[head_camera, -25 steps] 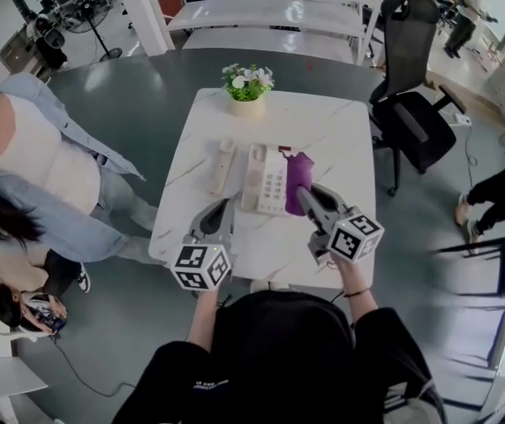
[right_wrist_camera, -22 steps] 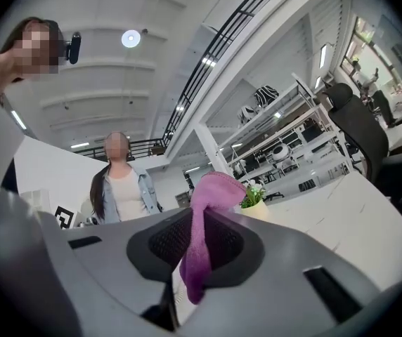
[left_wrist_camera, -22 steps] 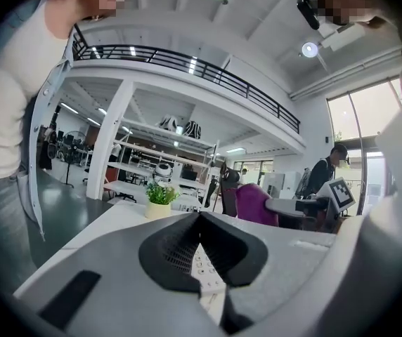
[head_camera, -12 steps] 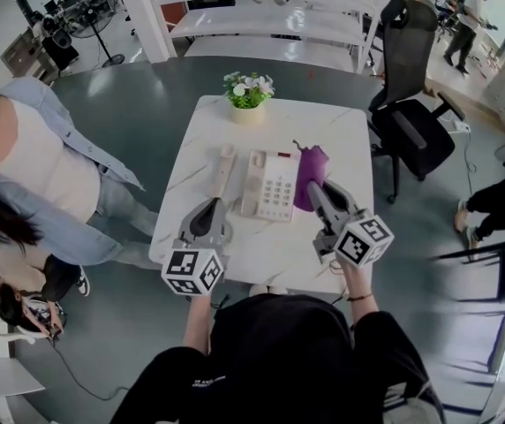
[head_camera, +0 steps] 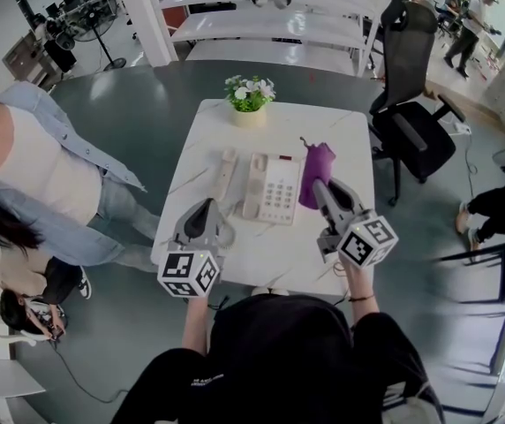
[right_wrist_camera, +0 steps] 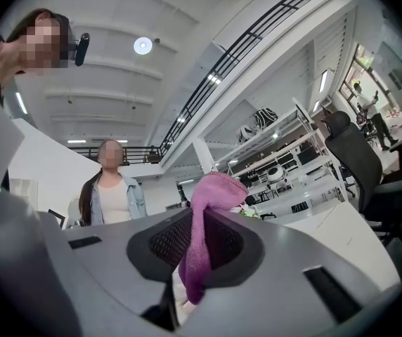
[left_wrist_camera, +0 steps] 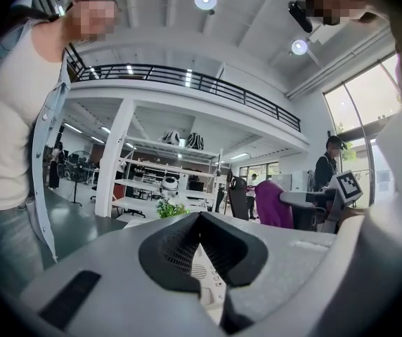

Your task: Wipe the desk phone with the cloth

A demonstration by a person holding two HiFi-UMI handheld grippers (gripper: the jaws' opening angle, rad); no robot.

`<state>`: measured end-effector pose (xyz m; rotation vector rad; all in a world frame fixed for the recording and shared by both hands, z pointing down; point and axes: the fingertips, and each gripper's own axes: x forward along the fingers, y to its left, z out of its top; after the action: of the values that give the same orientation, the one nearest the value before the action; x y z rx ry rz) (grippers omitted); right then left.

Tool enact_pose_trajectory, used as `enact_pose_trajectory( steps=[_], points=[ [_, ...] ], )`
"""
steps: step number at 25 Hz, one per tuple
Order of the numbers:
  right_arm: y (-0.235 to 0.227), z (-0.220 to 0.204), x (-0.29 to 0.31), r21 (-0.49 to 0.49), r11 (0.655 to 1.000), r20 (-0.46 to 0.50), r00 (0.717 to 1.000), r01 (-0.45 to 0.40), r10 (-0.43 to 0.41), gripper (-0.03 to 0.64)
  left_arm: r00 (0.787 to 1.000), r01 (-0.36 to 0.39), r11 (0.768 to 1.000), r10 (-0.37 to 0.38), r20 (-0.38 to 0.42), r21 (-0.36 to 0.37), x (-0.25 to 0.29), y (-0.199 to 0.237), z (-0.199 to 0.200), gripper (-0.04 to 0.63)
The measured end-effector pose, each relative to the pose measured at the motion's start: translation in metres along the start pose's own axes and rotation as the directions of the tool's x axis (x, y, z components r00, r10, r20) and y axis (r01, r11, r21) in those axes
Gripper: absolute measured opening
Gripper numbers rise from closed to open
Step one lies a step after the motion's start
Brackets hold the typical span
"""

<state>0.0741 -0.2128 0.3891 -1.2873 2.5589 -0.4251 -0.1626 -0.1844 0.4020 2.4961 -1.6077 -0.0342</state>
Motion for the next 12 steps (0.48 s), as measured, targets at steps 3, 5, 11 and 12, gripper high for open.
enact_pose_trajectory(
  steps=[3, 5, 11, 12],
  points=[
    [-0.0004, -0.0009, 0.0006, -0.017, 1.000, -0.001, 1.000, 0.004, -0.004, 0.032, 1.000, -0.004, 1.000, 0.004, -0.002, 0.024, 0.0003, 0.0014, 0.0013, -0.002],
    [-0.0009, -0.0012, 0.0014, -0.030, 1.000, -0.004, 1.000, 0.007, -0.007, 0.032, 1.000, -0.007, 0.999, 0.008, -0.003, 0.041, 0.0008, 0.0021, 0.0017, -0.002],
    [-0.0008, -0.0010, 0.0029, -0.073, 0.997, -0.021, 0.999, 0.024, -0.025, 0.032, 1.000, -0.011, 0.998, 0.012, -0.011, 0.055, 0.0003, 0.0034, 0.0026, -0.002],
    [-0.0011, -0.0013, 0.0032, -0.079, 0.996, -0.024, 0.999, 0.026, -0.029, 0.032, 1.000, -0.011, 0.998, 0.011, -0.011, 0.054, 0.0006, 0.0035, 0.0028, -0.002]
  ],
)
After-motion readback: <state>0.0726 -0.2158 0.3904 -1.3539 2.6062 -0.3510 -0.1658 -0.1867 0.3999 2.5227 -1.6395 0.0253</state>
